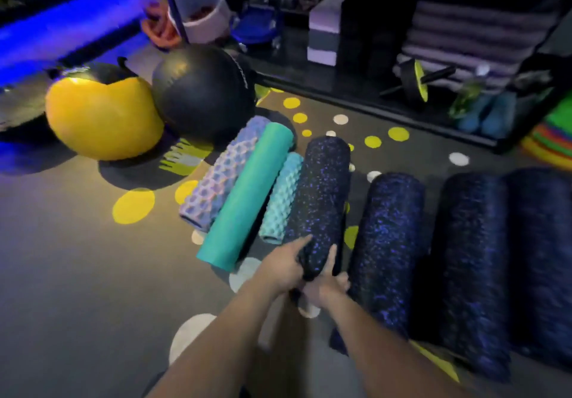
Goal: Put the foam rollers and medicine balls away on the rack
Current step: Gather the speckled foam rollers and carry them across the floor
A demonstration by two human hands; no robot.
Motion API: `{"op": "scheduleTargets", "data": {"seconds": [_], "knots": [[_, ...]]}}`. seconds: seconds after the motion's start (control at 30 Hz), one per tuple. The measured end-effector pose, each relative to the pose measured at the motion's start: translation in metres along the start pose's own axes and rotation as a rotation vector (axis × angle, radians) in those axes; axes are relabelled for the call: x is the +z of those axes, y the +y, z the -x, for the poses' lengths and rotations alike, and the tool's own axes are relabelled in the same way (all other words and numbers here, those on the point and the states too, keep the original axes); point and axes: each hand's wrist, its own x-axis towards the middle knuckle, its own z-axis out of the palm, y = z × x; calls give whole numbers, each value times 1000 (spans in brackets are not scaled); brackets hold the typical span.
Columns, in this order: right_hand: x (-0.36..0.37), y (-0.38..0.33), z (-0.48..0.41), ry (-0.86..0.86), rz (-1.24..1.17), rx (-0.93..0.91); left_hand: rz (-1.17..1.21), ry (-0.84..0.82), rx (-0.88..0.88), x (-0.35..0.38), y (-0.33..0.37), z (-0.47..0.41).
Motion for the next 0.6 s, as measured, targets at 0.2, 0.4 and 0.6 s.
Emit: {"op": "scheduleTargets", "data": {"seconds": [0.2,0.4,0.6], "knots": [[26,14,-15,41,-58,-63,-164,-55,15,-28,-22,-51],[11,6,-9,-69,-48,-23,-288,-202,-50,-56,0,-76],[-32,3,-8,-303,-65,44,206,171,-95,-32,24,-118]]}}
